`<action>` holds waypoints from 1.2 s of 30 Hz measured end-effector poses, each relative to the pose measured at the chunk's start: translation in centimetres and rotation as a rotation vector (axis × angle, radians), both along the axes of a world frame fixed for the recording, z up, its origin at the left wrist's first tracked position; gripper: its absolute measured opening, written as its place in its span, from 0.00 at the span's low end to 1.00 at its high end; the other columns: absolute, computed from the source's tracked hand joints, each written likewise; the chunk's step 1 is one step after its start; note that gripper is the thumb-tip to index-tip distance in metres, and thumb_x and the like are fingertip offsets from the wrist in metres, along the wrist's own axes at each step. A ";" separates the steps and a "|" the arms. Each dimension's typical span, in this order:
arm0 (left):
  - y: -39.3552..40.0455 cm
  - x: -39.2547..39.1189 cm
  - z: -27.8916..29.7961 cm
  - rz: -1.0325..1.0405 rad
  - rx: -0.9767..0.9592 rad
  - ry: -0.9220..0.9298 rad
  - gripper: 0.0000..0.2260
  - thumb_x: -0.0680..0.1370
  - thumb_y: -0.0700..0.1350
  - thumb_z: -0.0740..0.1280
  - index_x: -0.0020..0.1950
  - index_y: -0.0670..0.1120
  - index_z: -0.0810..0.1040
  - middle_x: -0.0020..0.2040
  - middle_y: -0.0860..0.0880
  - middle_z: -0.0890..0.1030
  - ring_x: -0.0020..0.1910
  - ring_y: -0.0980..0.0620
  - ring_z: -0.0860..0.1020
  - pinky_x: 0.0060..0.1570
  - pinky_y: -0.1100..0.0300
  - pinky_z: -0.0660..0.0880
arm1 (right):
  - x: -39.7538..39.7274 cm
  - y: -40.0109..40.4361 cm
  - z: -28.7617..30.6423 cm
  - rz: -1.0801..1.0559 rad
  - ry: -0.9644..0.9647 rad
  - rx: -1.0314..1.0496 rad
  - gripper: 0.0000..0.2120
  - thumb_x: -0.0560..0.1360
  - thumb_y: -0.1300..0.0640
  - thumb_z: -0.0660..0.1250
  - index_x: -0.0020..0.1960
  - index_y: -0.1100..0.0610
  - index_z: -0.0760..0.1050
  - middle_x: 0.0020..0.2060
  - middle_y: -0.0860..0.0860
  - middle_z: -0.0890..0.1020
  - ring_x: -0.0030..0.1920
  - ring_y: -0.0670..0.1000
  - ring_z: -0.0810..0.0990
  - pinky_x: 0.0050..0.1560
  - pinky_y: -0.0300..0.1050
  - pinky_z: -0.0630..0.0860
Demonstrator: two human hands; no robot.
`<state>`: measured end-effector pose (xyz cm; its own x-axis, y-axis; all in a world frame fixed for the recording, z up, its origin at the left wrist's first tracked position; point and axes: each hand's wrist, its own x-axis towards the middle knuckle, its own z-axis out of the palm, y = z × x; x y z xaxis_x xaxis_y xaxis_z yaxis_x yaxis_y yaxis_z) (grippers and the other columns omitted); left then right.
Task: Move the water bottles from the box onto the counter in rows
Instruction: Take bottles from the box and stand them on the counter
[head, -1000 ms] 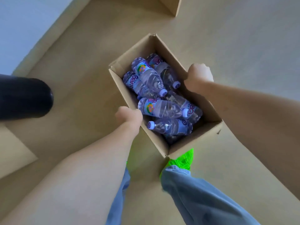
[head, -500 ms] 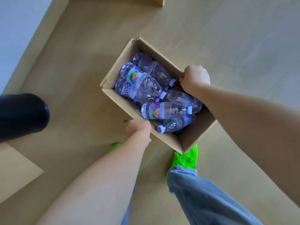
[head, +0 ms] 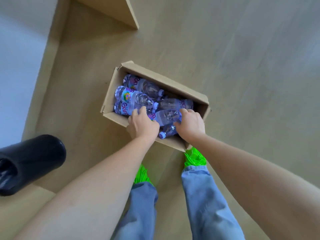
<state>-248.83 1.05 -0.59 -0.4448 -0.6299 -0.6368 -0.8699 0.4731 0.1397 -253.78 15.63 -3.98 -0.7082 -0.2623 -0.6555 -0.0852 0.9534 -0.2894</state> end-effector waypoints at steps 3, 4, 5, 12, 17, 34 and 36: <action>0.1 -0.3 1.2 -0.124 0.020 0.023 0.26 0.73 0.47 0.70 0.71 0.50 0.69 0.67 0.47 0.70 0.68 0.44 0.66 0.64 0.49 0.68 | 1.8 1.0 1.2 -0.055 -0.057 0.006 0.22 0.73 0.49 0.69 0.64 0.55 0.72 0.57 0.56 0.77 0.58 0.60 0.74 0.53 0.51 0.74; 0.1 -0.3 1.4 -0.169 0.004 0.016 0.26 0.73 0.47 0.70 0.71 0.50 0.69 0.67 0.48 0.70 0.68 0.44 0.67 0.64 0.49 0.68 | 2.2 1.3 1.4 -0.066 -0.061 0.006 0.23 0.73 0.48 0.69 0.64 0.55 0.71 0.56 0.56 0.77 0.58 0.60 0.75 0.53 0.51 0.74; 0.1 -0.3 1.5 -0.211 -0.007 0.005 0.26 0.73 0.48 0.70 0.70 0.50 0.69 0.67 0.48 0.70 0.67 0.44 0.67 0.63 0.49 0.69 | 2.6 1.4 1.5 -0.089 -0.069 -0.001 0.23 0.72 0.48 0.70 0.64 0.55 0.71 0.56 0.56 0.77 0.57 0.60 0.75 0.53 0.51 0.73; -1.5 0.4 -1.1 -0.374 -0.018 -0.014 0.29 0.74 0.48 0.70 0.73 0.51 0.66 0.71 0.47 0.67 0.69 0.43 0.64 0.66 0.46 0.66 | 4.4 0.0 -0.7 -0.559 -0.247 -0.068 0.30 0.68 0.43 0.73 0.64 0.56 0.70 0.55 0.56 0.78 0.57 0.58 0.77 0.48 0.46 0.69; -4.2 0.6 -4.5 -0.589 -0.074 -0.027 0.30 0.73 0.45 0.70 0.74 0.51 0.64 0.74 0.45 0.64 0.72 0.43 0.61 0.69 0.46 0.63 | 5.2 -3.0 -4.0 -0.936 -0.318 -0.153 0.35 0.67 0.42 0.75 0.66 0.59 0.69 0.59 0.55 0.78 0.60 0.56 0.76 0.59 0.48 0.73; -9.2 -3.0 -13.7 -0.975 -0.215 0.101 0.29 0.63 0.29 0.69 0.60 0.45 0.67 0.58 0.41 0.69 0.61 0.39 0.70 0.72 0.37 0.56 | 4.7 -10.1 -10.5 -1.320 -0.084 0.051 0.42 0.57 0.34 0.77 0.60 0.56 0.65 0.57 0.54 0.75 0.60 0.58 0.70 0.59 0.55 0.70; -9.1 -3.0 -13.0 -0.967 -0.183 0.107 0.26 0.63 0.28 0.68 0.57 0.44 0.67 0.54 0.42 0.69 0.53 0.39 0.72 0.67 0.37 0.63 | 5.1 -10.4 -9.9 -1.315 -0.065 -0.035 0.39 0.57 0.37 0.77 0.56 0.53 0.61 0.48 0.53 0.77 0.56 0.59 0.72 0.58 0.55 0.70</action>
<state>-251.82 -8.02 -13.58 -0.8692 -0.0498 -0.4919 -0.0847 0.9952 0.0490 -248.64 5.21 -13.84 -0.4138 0.5766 -0.7045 0.9089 0.3054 -0.2839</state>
